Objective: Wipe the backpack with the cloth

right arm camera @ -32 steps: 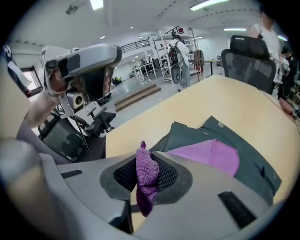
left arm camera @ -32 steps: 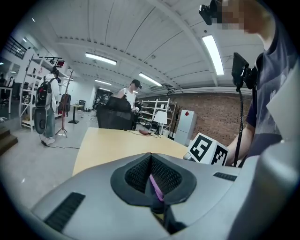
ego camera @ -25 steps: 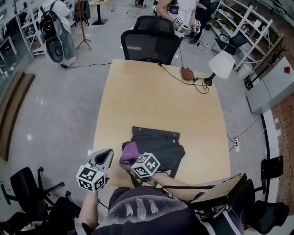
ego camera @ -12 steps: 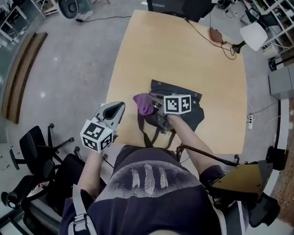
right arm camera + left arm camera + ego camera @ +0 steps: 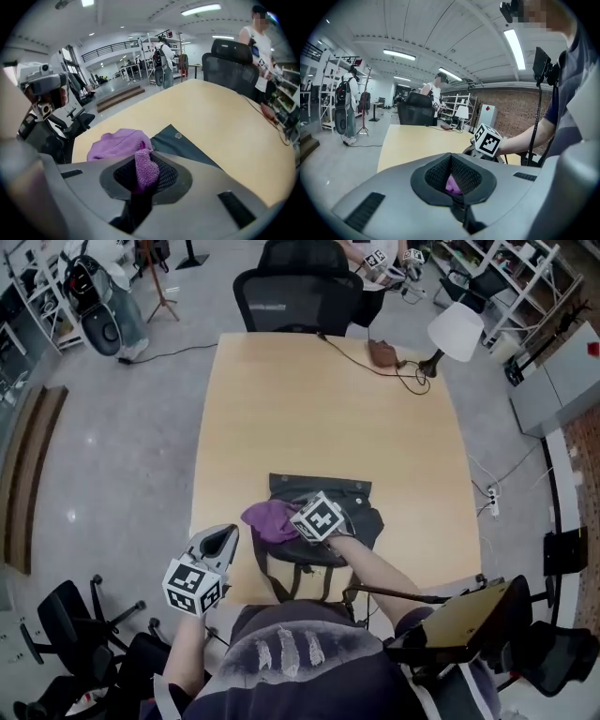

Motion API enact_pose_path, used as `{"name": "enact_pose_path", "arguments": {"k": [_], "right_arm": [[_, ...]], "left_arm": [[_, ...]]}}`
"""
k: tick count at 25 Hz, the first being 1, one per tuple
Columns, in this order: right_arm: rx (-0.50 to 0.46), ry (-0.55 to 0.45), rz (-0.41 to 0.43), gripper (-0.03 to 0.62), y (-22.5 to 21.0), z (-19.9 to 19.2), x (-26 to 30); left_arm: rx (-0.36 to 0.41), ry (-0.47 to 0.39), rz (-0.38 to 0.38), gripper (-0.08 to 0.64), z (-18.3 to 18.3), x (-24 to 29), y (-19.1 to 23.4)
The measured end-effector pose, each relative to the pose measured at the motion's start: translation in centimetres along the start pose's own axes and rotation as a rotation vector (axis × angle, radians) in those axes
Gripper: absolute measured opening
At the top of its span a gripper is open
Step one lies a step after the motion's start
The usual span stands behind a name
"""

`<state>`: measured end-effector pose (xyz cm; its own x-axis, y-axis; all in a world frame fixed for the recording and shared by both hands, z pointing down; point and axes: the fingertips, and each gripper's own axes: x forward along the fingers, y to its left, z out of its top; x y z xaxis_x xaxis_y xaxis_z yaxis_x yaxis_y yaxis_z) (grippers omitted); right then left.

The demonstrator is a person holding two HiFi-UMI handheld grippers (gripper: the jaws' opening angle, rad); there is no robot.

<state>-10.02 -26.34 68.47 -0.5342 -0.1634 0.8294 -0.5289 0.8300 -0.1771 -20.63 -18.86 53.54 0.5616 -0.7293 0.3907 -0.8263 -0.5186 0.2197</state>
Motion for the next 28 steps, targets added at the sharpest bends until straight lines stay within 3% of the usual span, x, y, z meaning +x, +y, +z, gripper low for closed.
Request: {"name": "enact_pose_path", "arguments": {"k": [8,13,15,19,28], "right_arm": [[-0.027,0.051,-0.084,0.052,-5.6,-3.8,-3.1],[0.077,0.060,-0.141,0.051,-9.7,-8.4,-6.1],[0.112,0.032,-0.140,0.051,-10.4,-8.8,-6.5],[0.076,0.021,-0.132,0.051,-11.2,-8.3,-7.0],[0.092,0.082,-0.238,0.051,-17.5,-11.3,-9.6]], "left_arm": [[0.025,0.012,-0.047,0.008,0.9,2.0,-1.2],[0.035,0.029,-0.080,0.008,1.2,3.5,-3.3],[0.052,0.031,-0.089,0.008,1.6,3.8,-3.6],[0.082,0.025,-0.092,0.008,2.5,4.0,-3.9],[0.099,0.015,-0.060,0.008,2.9,3.0,-3.4]]}}
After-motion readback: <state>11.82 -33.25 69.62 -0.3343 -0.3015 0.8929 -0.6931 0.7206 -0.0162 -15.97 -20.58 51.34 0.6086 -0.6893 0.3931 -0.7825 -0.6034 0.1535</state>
